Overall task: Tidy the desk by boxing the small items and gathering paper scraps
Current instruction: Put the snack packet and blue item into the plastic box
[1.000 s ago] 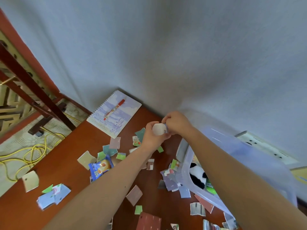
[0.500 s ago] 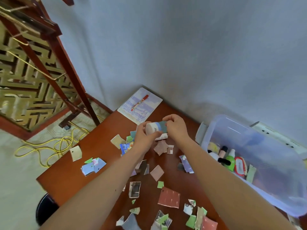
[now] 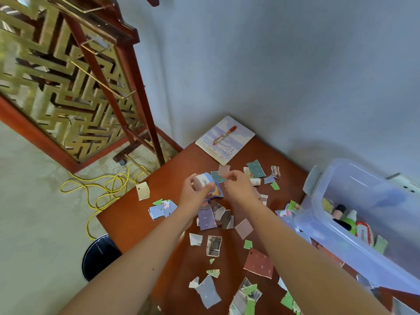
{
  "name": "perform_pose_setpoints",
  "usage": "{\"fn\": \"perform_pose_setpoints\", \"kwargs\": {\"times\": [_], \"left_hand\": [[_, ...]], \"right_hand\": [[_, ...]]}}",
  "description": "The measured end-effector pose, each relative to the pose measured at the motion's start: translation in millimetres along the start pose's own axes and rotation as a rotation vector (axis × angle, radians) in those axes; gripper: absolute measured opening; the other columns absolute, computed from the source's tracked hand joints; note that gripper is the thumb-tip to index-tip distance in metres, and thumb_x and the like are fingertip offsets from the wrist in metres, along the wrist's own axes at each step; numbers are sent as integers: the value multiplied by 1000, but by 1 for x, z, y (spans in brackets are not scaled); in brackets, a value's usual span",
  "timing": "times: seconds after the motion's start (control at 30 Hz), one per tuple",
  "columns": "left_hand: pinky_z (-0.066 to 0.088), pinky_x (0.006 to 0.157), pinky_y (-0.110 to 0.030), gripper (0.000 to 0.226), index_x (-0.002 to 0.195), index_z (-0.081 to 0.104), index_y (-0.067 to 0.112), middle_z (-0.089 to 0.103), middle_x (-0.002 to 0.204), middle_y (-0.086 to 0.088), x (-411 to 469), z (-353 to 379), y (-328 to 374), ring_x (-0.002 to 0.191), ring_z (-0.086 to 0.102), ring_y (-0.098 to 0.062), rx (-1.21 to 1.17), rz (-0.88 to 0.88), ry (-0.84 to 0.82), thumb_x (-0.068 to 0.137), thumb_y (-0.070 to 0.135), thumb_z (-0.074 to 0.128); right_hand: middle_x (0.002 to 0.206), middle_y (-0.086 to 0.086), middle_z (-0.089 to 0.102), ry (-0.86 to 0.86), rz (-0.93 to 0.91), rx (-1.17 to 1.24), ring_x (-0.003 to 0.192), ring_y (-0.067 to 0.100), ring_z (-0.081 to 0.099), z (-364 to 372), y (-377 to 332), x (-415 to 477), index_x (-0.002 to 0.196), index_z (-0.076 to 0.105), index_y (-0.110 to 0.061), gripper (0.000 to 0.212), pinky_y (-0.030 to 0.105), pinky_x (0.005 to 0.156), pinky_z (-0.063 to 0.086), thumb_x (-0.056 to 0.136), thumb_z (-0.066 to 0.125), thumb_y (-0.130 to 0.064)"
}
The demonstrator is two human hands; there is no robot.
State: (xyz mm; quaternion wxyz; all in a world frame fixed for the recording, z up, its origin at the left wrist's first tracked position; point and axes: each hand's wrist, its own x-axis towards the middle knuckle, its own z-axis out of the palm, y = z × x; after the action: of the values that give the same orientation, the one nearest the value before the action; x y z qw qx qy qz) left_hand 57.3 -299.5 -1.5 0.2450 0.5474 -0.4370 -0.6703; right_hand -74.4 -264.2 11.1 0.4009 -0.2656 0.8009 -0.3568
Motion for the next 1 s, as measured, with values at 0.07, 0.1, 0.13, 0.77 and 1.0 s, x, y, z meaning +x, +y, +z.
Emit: {"fn": "perform_pose_setpoints", "kwargs": {"times": [0.07, 0.1, 0.13, 0.77, 1.0], "left_hand": [[56, 57, -19, 59, 135, 39, 19, 53, 127, -4, 2, -5, -3, 98, 68, -19, -9, -20, 18, 87, 29, 71], [59, 64, -22, 57, 134, 39, 18, 52, 127, -4, 3, -8, -5, 99, 68, -19, -22, -37, 29, 88, 30, 69], [60, 71, -27, 56, 134, 39, 17, 53, 128, -4, 5, -10, -8, 101, 67, -20, -34, -55, 39, 88, 32, 69], [55, 60, -20, 44, 131, 48, 11, 60, 121, -12, 26, -18, -25, 106, 64, -23, -82, -198, 52, 97, 39, 53], [52, 65, -25, 28, 114, 49, 19, 61, 89, -5, 21, -19, -19, 72, 62, -14, -91, -226, 35, 100, 43, 43]], "right_hand": [[106, -1, 61, -26, -23, -80, 102, 17, 60, 6, 3, 1, 99, 57, -25, 21, 42, 92, 53, 89, 50, -7], [108, -2, 59, -46, -40, -132, 103, 17, 59, 9, 6, 3, 105, 58, -23, 21, 40, 93, 53, 91, 51, -9], [111, -1, 57, -70, -63, -188, 105, 17, 58, 13, 8, 3, 112, 59, -21, 25, 39, 93, 52, 91, 53, -11], [129, 5, 46, -202, -395, -980, 125, 25, 39, 43, 33, 27, 137, 46, -21, 53, 36, 91, 44, 86, 62, -22], [113, 6, 48, -180, -304, -920, 98, 29, 56, 44, 30, 17, 111, 54, -19, 33, 36, 80, 48, 80, 67, -18]]}}
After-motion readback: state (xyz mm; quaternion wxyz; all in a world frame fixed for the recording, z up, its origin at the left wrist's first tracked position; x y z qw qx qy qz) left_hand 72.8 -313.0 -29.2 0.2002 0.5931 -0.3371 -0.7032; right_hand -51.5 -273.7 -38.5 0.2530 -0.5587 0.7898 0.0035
